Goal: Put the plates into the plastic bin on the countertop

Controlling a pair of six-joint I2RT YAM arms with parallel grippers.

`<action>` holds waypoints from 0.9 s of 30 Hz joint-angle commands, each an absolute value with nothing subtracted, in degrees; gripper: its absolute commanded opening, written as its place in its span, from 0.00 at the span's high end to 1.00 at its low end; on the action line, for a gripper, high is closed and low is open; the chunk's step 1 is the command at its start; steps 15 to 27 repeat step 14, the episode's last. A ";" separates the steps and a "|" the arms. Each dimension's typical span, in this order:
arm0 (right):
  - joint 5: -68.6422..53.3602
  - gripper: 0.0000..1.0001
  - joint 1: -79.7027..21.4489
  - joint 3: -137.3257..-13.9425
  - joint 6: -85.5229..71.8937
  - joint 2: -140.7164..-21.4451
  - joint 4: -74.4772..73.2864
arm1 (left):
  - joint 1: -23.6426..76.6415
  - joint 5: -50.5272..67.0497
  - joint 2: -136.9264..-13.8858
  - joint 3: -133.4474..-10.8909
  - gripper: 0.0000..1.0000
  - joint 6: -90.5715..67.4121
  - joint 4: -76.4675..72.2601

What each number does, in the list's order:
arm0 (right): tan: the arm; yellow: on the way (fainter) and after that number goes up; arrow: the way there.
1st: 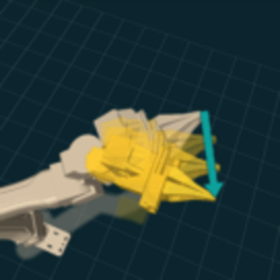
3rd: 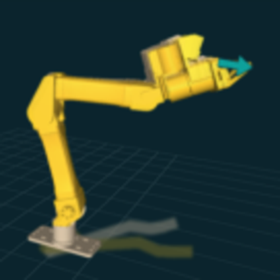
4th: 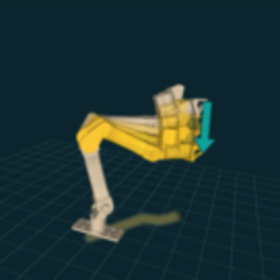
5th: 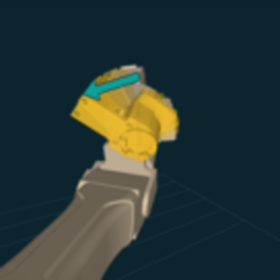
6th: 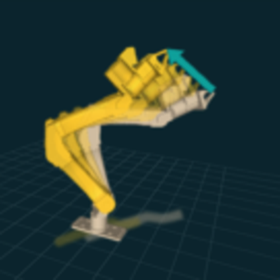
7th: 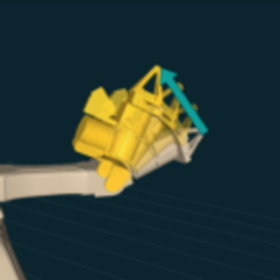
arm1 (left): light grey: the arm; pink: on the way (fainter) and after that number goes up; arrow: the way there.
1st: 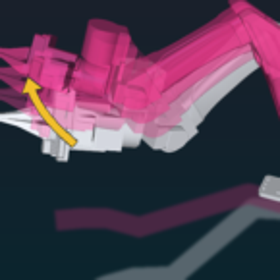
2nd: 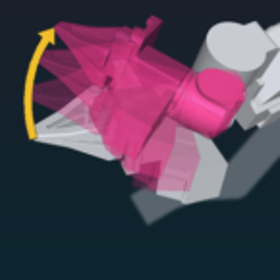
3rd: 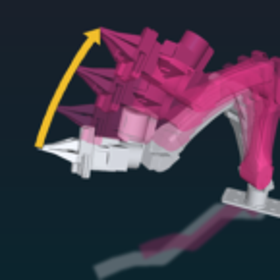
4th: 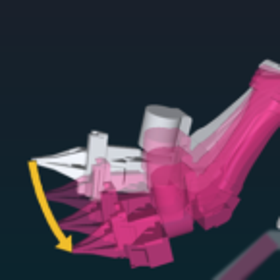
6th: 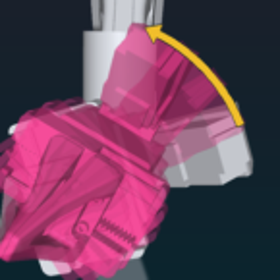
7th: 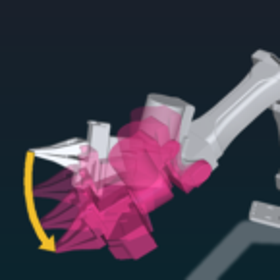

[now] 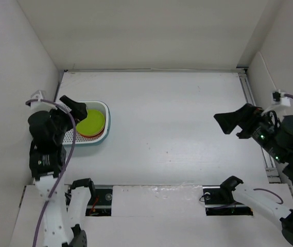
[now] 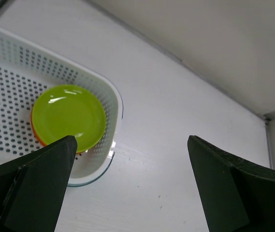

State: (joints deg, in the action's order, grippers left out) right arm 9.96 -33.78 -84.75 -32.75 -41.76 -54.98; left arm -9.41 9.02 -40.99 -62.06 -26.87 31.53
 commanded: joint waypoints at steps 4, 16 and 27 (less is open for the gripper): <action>19.51 0.01 -34.19 -92.46 -31.90 -38.85 -64.33 | -8.88 5.89 -29.11 -63.54 0.00 -24.17 34.01; 20.83 0.01 -34.19 -92.72 -30.67 -32.88 -67.06 | -8.88 6.59 -25.84 -63.55 0.00 -24.70 32.34; 20.83 0.01 -34.19 -92.72 -30.67 -32.88 -67.06 | -8.88 6.59 -25.84 -63.55 0.00 -24.70 32.34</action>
